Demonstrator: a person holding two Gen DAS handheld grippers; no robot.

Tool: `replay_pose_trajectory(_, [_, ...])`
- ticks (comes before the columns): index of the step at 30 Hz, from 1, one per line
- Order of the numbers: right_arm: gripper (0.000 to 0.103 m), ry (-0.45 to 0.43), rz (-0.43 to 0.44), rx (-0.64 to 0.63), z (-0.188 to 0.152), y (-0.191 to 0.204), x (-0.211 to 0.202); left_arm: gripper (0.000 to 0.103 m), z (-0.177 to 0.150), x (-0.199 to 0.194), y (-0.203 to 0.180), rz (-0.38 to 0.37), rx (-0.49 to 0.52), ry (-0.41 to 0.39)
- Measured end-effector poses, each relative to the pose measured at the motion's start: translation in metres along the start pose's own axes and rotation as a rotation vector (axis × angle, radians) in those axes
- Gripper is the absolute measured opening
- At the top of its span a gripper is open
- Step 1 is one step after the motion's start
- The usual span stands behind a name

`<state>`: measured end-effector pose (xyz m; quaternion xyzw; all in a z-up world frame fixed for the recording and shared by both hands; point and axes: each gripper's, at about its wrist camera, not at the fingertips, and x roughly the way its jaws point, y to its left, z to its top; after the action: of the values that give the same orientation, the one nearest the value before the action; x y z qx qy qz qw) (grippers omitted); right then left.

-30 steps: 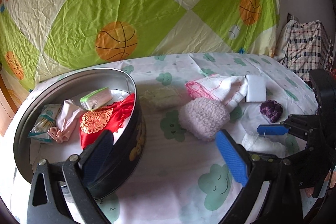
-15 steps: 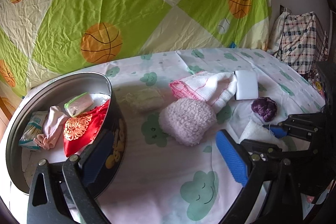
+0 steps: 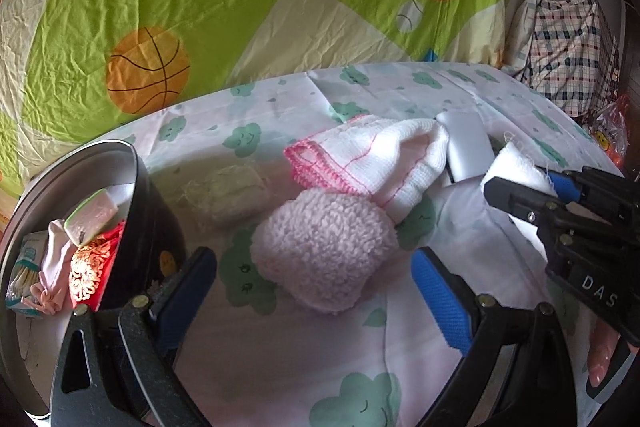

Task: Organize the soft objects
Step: 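Grasp the pink fuzzy sock with the left tool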

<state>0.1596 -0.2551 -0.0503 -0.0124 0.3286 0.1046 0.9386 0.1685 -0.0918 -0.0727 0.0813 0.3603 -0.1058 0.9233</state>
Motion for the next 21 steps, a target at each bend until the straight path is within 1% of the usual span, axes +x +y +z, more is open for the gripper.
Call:
replay_pose_trajectory(1, [0.032, -0.004, -0.005, 0.002, -0.001, 0.000, 0.000, 0.099, 0.001, 0.003, -0.001, -0.009, 0.000, 0.005])
replay_pose_trajectory(5, [0.032, -0.024, -0.003, 0.012, 0.000, 0.000, -0.004, 0.099, 0.003, 0.015, -0.001, 0.013, 0.000, 0.040])
replay_pose_trajectory(9, [0.032, -0.019, -0.001, 0.011, 0.001, 0.000, -0.003, 0.099, 0.005, 0.023, -0.001, -0.010, -0.009, 0.071])
replay_pose_trajectory(11, [0.032, -0.020, -0.003, 0.014, 0.000, -0.001, -0.003, 0.097, 0.005, 0.025, -0.001, -0.009, -0.013, 0.080])
replay_pose_trajectory(12, [0.032, -0.023, -0.002, 0.018, 0.000, -0.002, -0.003, 0.090, 0.004, 0.025, -0.001, -0.010, -0.014, 0.078])
replay_pose_trajectory(13, [0.032, -0.025, 0.001, 0.022, 0.000, -0.002, -0.004, 0.077, 0.005, 0.025, -0.001, -0.015, -0.014, 0.079])
replay_pose_trajectory(15, [0.032, -0.033, -0.002, 0.029, -0.001, -0.004, -0.005, 0.069, 0.005, 0.029, 0.002, -0.030, -0.024, 0.098])
replay_pose_trajectory(16, [0.032, -0.039, -0.004, 0.030, -0.001, -0.004, -0.006, 0.063, 0.004, 0.032, 0.004, -0.037, -0.038, 0.113])
replay_pose_trajectory(17, [0.032, -0.044, -0.006, 0.030, -0.001, -0.003, -0.007, 0.059, 0.004, 0.032, 0.007, -0.042, -0.052, 0.116])
replay_pose_trajectory(19, [0.032, -0.059, -0.015, 0.026, -0.001, -0.002, -0.011, 0.047, 0.003, 0.030, 0.009, -0.056, -0.062, 0.107])
replay_pose_trajectory(21, [0.032, -0.076, -0.025, 0.024, -0.002, -0.001, -0.014, 0.042, 0.003, 0.027, 0.007, -0.056, -0.056, 0.094])
